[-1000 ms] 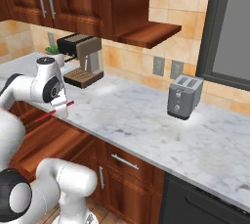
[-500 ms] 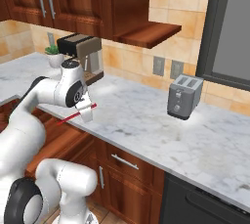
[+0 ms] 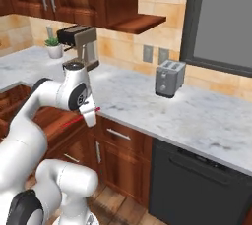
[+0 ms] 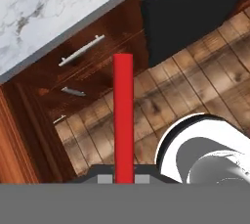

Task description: Take a straw from the drawer in front and place it inside the glass cup on the dining counter.

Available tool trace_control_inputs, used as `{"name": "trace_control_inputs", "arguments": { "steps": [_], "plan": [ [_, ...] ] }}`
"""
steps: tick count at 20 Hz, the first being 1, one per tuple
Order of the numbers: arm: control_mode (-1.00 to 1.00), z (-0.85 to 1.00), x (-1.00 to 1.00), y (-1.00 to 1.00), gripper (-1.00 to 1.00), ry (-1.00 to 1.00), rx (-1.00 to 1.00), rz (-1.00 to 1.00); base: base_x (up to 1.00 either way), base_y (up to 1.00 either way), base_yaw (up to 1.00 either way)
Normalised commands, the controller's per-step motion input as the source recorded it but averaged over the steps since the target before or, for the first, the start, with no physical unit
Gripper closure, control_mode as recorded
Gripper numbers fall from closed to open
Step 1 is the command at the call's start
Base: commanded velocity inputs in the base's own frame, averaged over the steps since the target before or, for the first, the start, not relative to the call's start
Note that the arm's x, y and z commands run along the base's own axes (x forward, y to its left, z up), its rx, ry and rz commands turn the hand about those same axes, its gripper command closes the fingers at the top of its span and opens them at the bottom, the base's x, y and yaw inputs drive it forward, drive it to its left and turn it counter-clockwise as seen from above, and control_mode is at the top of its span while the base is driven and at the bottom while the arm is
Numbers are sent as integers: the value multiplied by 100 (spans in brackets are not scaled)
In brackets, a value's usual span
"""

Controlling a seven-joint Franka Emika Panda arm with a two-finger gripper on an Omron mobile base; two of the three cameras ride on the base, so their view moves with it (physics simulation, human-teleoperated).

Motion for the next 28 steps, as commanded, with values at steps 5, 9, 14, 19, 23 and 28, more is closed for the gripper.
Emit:
{"name": "trace_control_inputs", "arguments": {
  "steps": [5, 9, 14, 19, 23, 28],
  "plan": [
    [100, 0, 0, 0, 100, 0, 0, 0, -67, -45, -43],
    [100, 0, 0, 0, 100, 0, 0, 0, -6, -54, -77],
    [100, 0, 0, 0, 100, 0, 0, 0, 0, -44, -85],
    [100, 0, 0, 0, 100, 0, 0, 0, 0, -51, -83],
    [100, 0, 0, 0, 100, 0, 0, 0, 0, -47, -83],
    [100, 0, 0, 0, 100, 0, 0, 0, 0, -38, -82]
  ]
}}
